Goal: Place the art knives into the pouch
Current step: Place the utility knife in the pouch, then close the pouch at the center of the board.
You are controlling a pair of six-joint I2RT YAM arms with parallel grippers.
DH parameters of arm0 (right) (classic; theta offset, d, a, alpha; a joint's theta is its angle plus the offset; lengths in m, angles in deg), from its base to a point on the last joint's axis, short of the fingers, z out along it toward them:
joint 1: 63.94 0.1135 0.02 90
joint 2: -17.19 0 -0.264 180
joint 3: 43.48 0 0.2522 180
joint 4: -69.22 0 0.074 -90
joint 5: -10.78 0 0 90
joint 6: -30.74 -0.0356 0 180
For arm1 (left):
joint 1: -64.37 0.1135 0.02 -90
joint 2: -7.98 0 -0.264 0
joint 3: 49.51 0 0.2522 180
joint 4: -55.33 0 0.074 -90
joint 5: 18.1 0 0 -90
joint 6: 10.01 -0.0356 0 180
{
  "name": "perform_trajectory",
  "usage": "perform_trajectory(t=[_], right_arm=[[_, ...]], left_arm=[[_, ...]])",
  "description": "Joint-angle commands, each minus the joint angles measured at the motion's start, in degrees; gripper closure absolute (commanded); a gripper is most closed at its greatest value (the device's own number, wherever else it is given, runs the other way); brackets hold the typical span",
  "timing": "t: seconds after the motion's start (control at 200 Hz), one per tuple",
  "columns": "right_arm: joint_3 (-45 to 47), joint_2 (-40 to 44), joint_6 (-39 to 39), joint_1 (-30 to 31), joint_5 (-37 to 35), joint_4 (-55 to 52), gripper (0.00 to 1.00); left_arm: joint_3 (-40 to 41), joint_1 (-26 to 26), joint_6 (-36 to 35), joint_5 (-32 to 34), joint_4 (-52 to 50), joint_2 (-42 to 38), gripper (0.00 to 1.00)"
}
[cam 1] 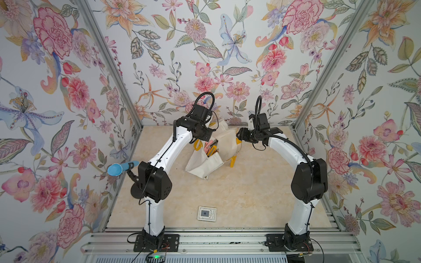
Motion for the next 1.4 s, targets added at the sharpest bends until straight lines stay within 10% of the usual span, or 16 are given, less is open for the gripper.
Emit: perform_trajectory(t=[0.0, 0.52, 0.811, 1.021, 1.396], right_arm=[[-2.92, -3.81, 1.32, -0.06, 0.86, 0.57, 0.37], [-4.04, -3.08, -4.85, 0.31, 1.37, 1.21, 1.0], [5.54, 8.94, -13.62, 1.28, 1.24, 0.78, 1.0], [11.09, 18.05, -18.54, 4.9, -3.41, -1.49, 1.0], [26.28, 33.71, -33.6, 13.57, -14.45, -2.31, 1.0]], left_arm=[[-2.9, -0.72, 0.79, 1.0, 0.85, 1.3, 1.0], [-9.16, -0.8, -2.13, 2.88, -1.98, 6.48, 1.0], [-9.91, 0.15, -5.79, -0.57, 0.43, 8.63, 1.0], [-11.57, 0.13, -6.78, -6.69, 2.8, 9.69, 0.71], [-7.98, -1.93, -9.82, -17.98, 4.1, 8.83, 0.7]])
